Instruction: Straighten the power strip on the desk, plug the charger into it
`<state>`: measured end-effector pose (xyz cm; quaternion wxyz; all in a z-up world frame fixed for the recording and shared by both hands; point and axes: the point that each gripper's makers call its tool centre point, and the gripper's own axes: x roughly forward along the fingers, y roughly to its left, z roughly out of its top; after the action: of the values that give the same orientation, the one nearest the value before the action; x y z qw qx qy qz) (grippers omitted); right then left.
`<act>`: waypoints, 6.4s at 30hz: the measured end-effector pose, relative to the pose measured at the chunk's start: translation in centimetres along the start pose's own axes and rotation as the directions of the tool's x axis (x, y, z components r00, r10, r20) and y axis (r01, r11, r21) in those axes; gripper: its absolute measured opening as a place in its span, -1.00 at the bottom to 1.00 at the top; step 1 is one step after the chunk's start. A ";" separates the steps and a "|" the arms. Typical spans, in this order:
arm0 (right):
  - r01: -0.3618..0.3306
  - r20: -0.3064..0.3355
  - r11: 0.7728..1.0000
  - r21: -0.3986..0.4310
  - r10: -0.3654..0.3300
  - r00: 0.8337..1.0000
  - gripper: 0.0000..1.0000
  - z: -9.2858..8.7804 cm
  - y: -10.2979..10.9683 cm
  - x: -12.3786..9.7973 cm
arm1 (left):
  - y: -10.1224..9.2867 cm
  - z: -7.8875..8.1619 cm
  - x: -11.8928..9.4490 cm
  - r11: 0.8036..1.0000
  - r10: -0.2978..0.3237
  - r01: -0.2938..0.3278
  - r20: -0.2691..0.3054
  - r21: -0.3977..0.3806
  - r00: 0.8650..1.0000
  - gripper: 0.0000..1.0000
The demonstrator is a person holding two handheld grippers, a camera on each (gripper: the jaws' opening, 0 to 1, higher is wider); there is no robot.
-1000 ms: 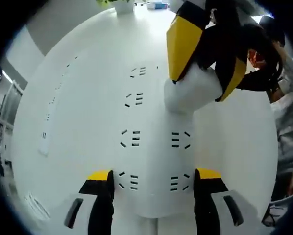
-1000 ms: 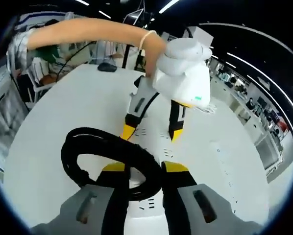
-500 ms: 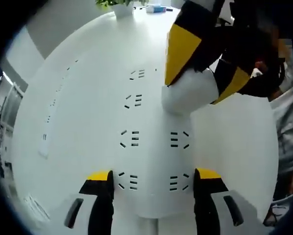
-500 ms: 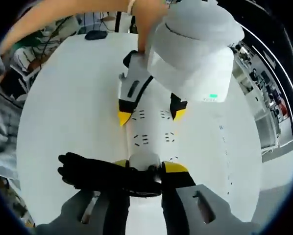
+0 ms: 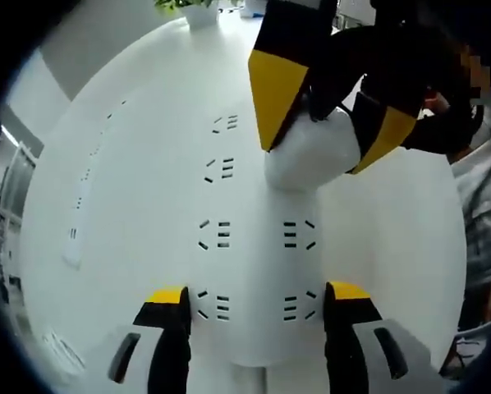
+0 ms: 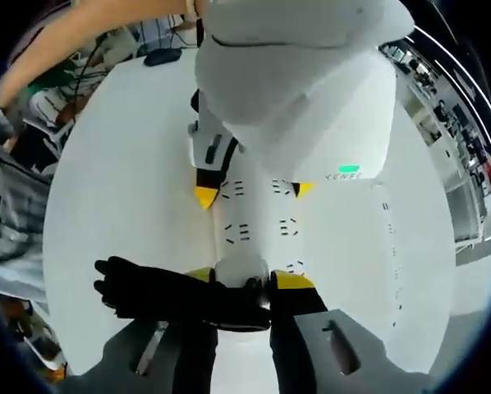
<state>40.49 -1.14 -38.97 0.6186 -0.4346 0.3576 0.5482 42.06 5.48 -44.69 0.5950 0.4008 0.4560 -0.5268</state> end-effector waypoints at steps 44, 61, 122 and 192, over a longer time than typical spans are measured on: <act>0.175 0.053 0.981 -0.089 -0.171 0.984 -0.55 -0.1 -0.2 0.4 | -0.1 1.4 0.4 1.000 -0.011 0.013 0.138 -0.012 0.990 0.37; 0.186 0.104 0.980 -0.076 -0.178 0.979 -0.54 0.1 -0.2 0.3 | 0.7 1.9 -0.6 0.995 0.101 -0.104 0.214 0.003 0.972 0.62; 0.243 0.321 0.970 -0.013 -0.226 0.920 -0.25 0.1 -0.7 -0.3 | -10.4 0.5 -15.6 0.725 0.674 -0.320 0.724 -0.610 0.147 0.99; 0.346 0.648 0.864 0.366 -0.503 0.571 1.00 -2.5 0.6 -12.6 | -15.8 -2.4 -13.5 0.690 0.723 -0.224 0.667 -0.688 0.181 0.99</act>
<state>38.15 -8.09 -28.42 0.8616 -0.1908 0.0203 0.4700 25.73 9.34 -32.28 0.9493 0.0157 -0.0044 -0.3138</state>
